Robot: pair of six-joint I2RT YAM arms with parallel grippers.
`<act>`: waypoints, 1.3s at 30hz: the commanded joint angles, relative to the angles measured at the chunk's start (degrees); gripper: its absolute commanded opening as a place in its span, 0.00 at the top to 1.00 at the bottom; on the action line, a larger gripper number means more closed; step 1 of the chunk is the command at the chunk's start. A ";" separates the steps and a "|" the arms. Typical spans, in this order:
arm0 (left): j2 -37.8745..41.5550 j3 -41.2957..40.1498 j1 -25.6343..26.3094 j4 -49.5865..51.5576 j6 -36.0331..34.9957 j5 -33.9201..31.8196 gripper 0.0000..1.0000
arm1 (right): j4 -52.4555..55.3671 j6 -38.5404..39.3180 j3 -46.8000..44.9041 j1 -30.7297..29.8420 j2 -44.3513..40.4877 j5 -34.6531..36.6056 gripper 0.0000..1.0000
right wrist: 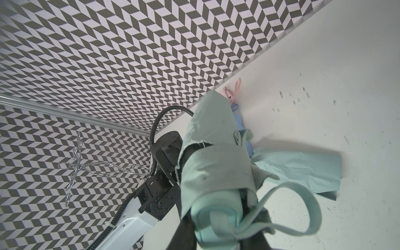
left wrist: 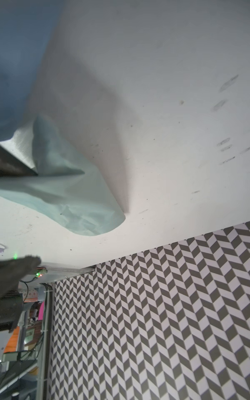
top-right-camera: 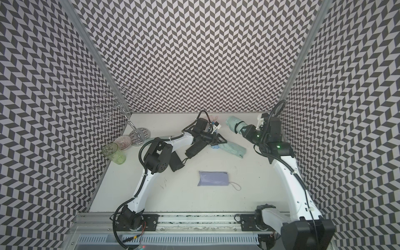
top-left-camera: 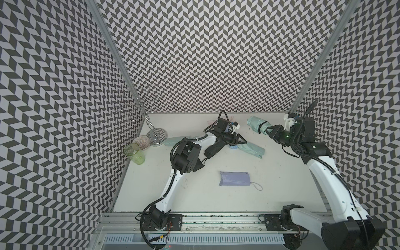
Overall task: Take umbrellas out of sleeves
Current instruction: Place the umbrella sleeve at the center of the board, then place the umbrella in the umbrella sleeve.
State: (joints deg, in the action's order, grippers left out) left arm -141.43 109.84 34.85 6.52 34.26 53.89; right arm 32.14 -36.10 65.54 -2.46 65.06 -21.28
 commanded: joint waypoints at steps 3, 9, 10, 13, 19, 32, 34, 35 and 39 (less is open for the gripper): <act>4.44 -0.60 -0.55 2.89 -2.91 -2.11 0.15 | -5.69 -0.29 -0.06 0.71 -2.65 -0.61 0.89; 10.85 -1.88 -1.84 11.21 -7.15 -7.52 0.00 | -4.76 0.91 0.93 0.70 -3.28 0.45 0.89; 12.25 -2.11 -1.97 13.60 -8.58 -8.70 0.00 | -4.72 0.95 1.01 0.70 -3.36 0.60 0.89; 17.35 -3.96 -2.32 19.76 -12.76 -14.42 0.00 | -5.20 0.35 -0.43 0.70 -3.33 -0.60 0.89; 32.68 -18.86 -5.24 22.57 -14.56 -20.54 0.00 | -7.11 -1.30 -7.25 0.70 -4.61 -6.46 0.89; 52.93 -45.65 -7.30 20.55 -18.97 -18.74 0.00 | -15.24 -5.42 -22.77 0.70 -5.51 -9.06 0.90; 53.23 -46.24 -8.01 21.07 -19.64 -18.73 0.00 | -15.36 -4.32 -23.20 0.70 -3.79 -8.35 0.90; 53.51 -46.62 -8.24 20.91 -19.61 -18.66 0.00 | -15.44 -3.70 -23.39 0.70 -2.75 -8.07 0.90; 53.31 -47.39 -8.37 19.57 -18.45 -17.96 0.00 | -17.25 -1.89 -23.68 1.16 1.09 -6.61 0.90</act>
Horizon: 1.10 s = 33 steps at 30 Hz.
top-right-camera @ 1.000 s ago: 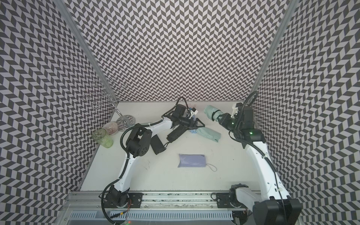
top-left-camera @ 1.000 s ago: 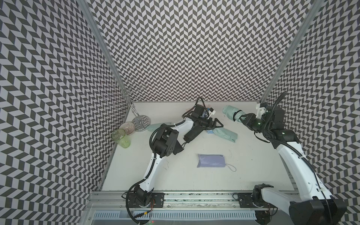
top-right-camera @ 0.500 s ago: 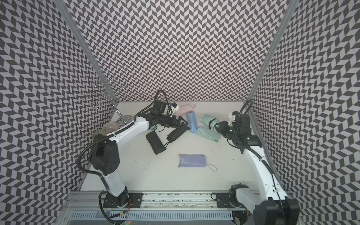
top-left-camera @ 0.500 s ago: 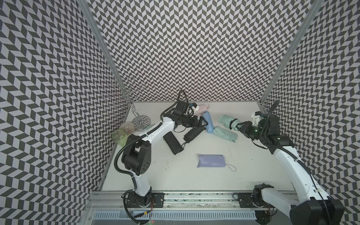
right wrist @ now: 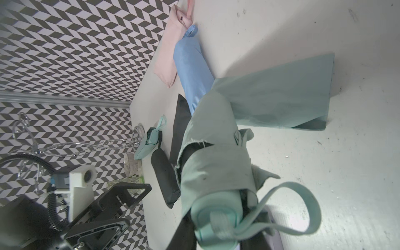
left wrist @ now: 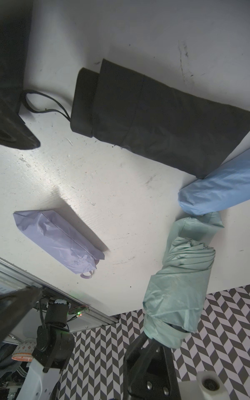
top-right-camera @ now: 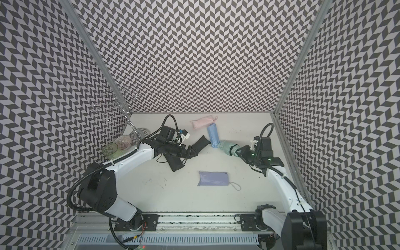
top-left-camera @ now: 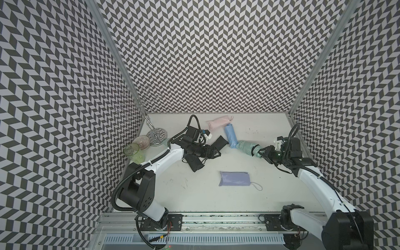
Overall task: Take umbrellas out of sleeves
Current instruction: Place the umbrella in the umbrella sleeve.
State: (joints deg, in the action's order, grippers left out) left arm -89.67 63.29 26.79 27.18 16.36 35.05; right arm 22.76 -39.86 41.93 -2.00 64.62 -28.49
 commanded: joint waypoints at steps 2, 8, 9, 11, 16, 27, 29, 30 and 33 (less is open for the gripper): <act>0.85 -1.19 -0.24 -2.33 0.53 1.38 0.00 | -9.91 3.22 -0.30 1.35 3.20 -0.35 0.90; -0.26 -1.62 -0.20 -4.12 2.94 1.42 0.00 | -17.02 6.45 -1.90 5.27 9.88 -8.05 0.90; -0.09 -1.93 -0.16 -4.22 3.30 1.36 0.00 | -18.65 6.46 -2.45 5.51 10.62 -9.03 0.90; 0.31 -2.69 0.11 -4.17 3.76 0.72 0.00 | -21.95 6.18 -3.48 5.69 12.01 -10.60 0.90; 1.63 -4.21 0.14 -3.65 3.50 -0.97 0.00 | -24.57 8.48 -4.40 6.32 17.26 -12.08 0.90; 6.32 -8.60 -0.73 -3.21 -0.93 2.03 0.00 | -26.21 11.79 -6.49 7.77 23.54 -8.93 0.71; 7.34 -9.57 -0.83 -3.94 -0.56 2.39 0.00 | -25.35 12.58 -5.87 8.21 24.08 -8.98 0.66; 7.75 -10.15 -0.80 -4.37 -0.44 2.54 0.00 | -24.48 13.15 -5.43 8.46 24.43 -8.54 0.64; 8.53 -11.87 -1.11 -5.43 -0.27 2.76 0.00 | -22.48 14.56 -4.24 9.01 24.86 -7.41 0.58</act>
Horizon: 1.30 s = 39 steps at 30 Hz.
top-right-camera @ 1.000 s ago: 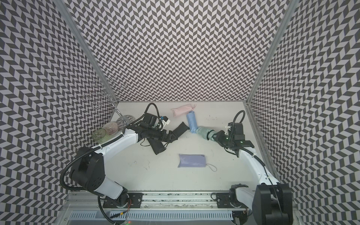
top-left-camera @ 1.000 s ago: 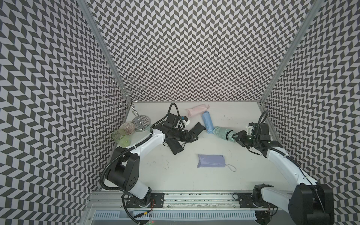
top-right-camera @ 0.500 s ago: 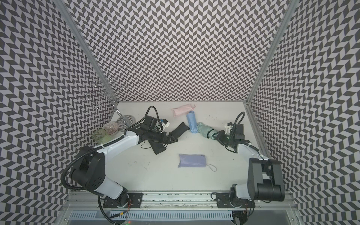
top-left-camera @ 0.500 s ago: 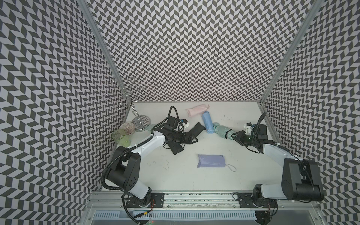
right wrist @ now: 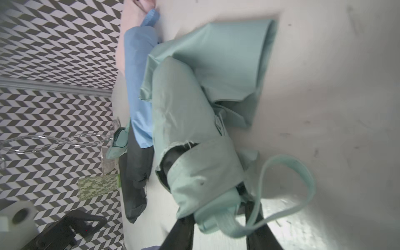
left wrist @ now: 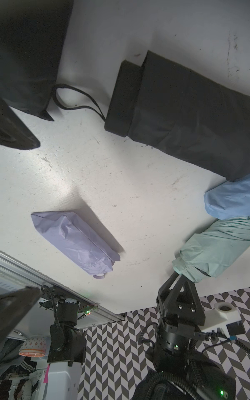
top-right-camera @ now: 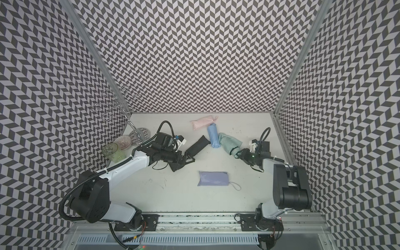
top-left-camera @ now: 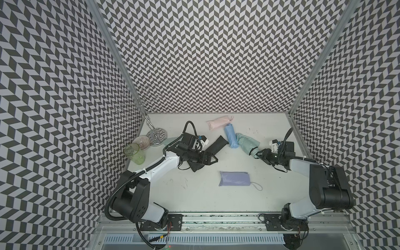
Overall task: Take umbrellas out of sleeves
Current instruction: Place the umbrella in the umbrella sleeve, then pick up the umbrella from the center of the board.
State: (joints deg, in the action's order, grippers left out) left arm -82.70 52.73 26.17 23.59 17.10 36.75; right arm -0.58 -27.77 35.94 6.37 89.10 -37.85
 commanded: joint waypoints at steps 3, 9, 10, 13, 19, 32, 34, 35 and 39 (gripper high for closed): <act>2.16 -2.21 -1.02 -2.60 -0.38 1.38 0.00 | 2.29 2.81 2.46 1.10 0.00 1.46 0.52; 1.51 -2.10 -1.44 -3.29 0.05 1.64 0.00 | 11.47 4.74 6.80 1.10 -5.90 7.26 0.18; 1.36 -2.08 -1.64 -3.36 0.17 1.76 0.00 | 13.50 5.26 7.64 0.98 -8.25 8.79 0.09; 1.40 -2.36 -2.20 -3.73 0.58 2.33 0.00 | 18.01 8.62 10.35 -1.73 -15.64 12.14 0.00; 1.68 -2.35 -5.16 -1.84 1.47 2.33 0.00 | 20.80 28.52 13.38 -22.14 -21.21 10.60 0.01; 3.19 -2.93 -11.85 0.50 0.02 0.52 0.00 | 22.82 73.85 4.53 -45.23 -17.90 24.69 0.00; 3.21 -3.28 -11.94 0.01 0.21 0.73 0.00 | 22.14 74.49 4.40 -45.74 -16.40 25.77 0.00; 3.13 -3.42 -12.01 -0.12 0.38 0.92 0.00 | 21.04 74.52 4.11 -45.90 -15.68 26.88 0.00; 2.48 -3.60 -12.11 -0.13 -0.01 1.13 0.00 | 20.95 76.59 4.75 -46.08 -12.00 27.75 0.00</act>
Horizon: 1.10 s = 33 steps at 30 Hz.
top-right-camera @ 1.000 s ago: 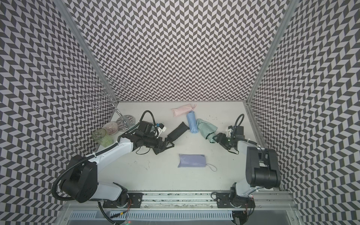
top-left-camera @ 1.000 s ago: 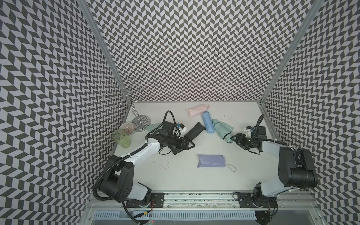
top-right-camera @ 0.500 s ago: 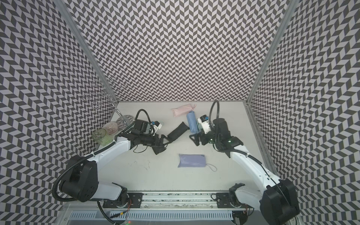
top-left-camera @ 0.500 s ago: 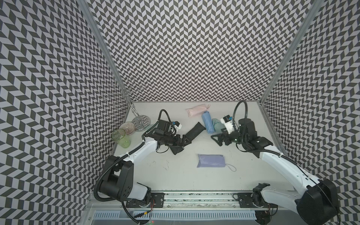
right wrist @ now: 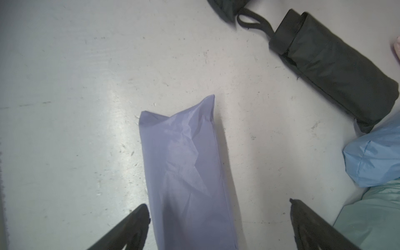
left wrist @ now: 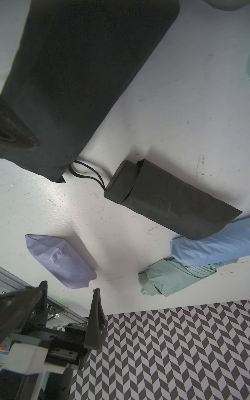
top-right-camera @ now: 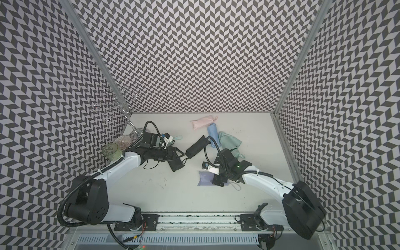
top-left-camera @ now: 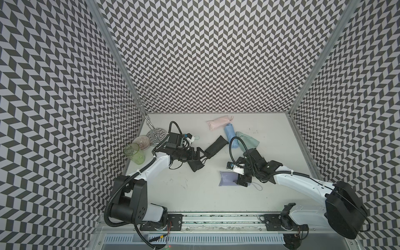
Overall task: Take umbrellas out of sleeves
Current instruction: Pick up the umbrella from the center of the board.
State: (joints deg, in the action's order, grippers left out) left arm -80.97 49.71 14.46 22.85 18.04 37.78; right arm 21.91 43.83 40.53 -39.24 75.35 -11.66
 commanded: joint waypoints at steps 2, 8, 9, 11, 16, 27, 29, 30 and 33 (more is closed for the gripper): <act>0.49 -0.54 -0.53 0.62 -1.07 0.11 0.00 | -0.27 5.82 0.92 -0.64 3.83 1.99 0.00; 0.02 -0.91 -0.89 0.40 -1.14 0.33 0.00 | -2.95 5.95 0.20 -1.00 6.60 0.94 0.00; -0.13 -0.94 -0.92 0.44 -1.17 0.32 0.00 | -2.97 5.93 0.31 -1.01 7.06 0.78 0.00; -0.24 -0.86 -1.09 0.44 -1.17 0.36 0.00 | -3.28 5.56 0.39 -1.27 8.00 0.38 0.00; -0.50 -0.95 -1.29 0.37 -1.34 0.36 0.00 | -2.24 4.35 0.98 -1.91 8.84 -1.43 0.00; -0.79 -1.02 -1.45 0.26 -1.41 0.49 0.00 | -3.45 1.73 0.42 -1.98 11.39 -0.38 0.00; -0.92 -1.08 -1.45 0.26 -1.40 0.62 0.00 | -3.54 1.38 0.71 -2.00 11.61 -0.21 0.00; -0.94 -1.06 -1.45 0.26 -1.43 0.67 0.00 | -3.54 1.27 0.77 -1.93 11.82 -0.17 0.01; -0.88 -0.96 -1.46 0.26 -1.44 0.72 0.00 | -3.36 1.05 0.74 -1.98 12.49 -0.20 0.03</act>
State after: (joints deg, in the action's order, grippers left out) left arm -81.54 49.30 13.45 22.85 17.56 37.87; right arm 19.33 44.95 40.84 -40.86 86.35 -11.62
